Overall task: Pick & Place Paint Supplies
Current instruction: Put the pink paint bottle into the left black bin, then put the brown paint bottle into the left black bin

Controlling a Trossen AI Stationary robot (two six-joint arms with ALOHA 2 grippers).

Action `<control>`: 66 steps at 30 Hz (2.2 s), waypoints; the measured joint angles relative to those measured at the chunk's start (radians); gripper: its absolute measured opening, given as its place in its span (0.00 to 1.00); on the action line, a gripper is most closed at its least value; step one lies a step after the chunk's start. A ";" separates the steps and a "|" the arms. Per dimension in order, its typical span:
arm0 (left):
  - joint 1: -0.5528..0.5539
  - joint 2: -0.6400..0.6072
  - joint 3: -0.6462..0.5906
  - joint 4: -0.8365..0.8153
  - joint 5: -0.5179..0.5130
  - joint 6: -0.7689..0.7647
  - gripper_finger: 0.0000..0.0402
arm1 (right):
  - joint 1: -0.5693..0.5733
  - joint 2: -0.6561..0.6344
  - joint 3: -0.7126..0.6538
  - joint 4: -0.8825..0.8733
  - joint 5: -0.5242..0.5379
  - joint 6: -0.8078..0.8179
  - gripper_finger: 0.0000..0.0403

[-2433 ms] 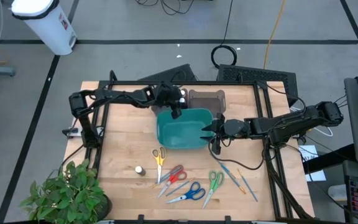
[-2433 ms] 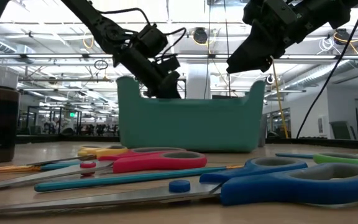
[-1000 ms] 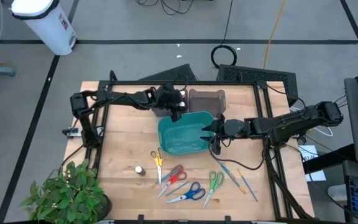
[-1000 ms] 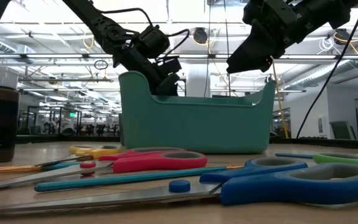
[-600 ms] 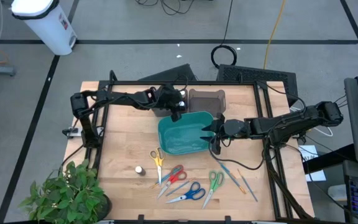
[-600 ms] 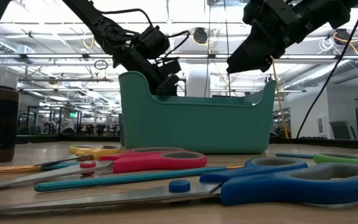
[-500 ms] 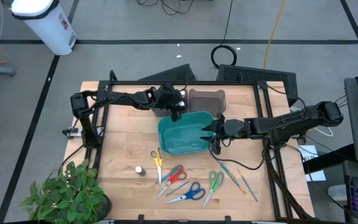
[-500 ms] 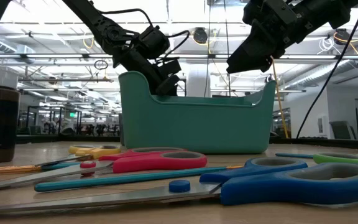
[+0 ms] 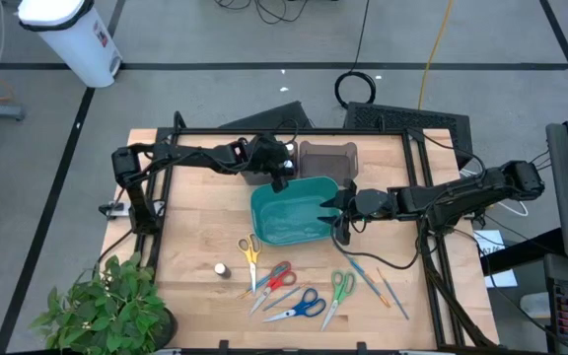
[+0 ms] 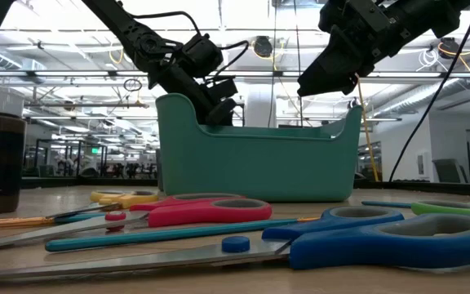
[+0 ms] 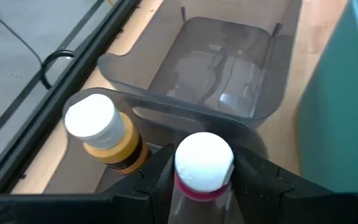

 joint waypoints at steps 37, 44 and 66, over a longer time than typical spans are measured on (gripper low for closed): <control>-0.110 -0.323 0.001 -0.471 0.194 -0.091 0.60 | 0.000 0.000 0.000 0.000 0.000 0.000 0.45; -0.244 -0.251 0.000 -0.524 0.125 -0.078 0.60 | 0.000 0.000 0.000 0.001 0.000 0.004 0.45; -0.231 -0.183 0.000 -0.512 -0.196 -0.109 0.60 | 0.000 0.000 0.000 0.007 -0.002 0.004 0.45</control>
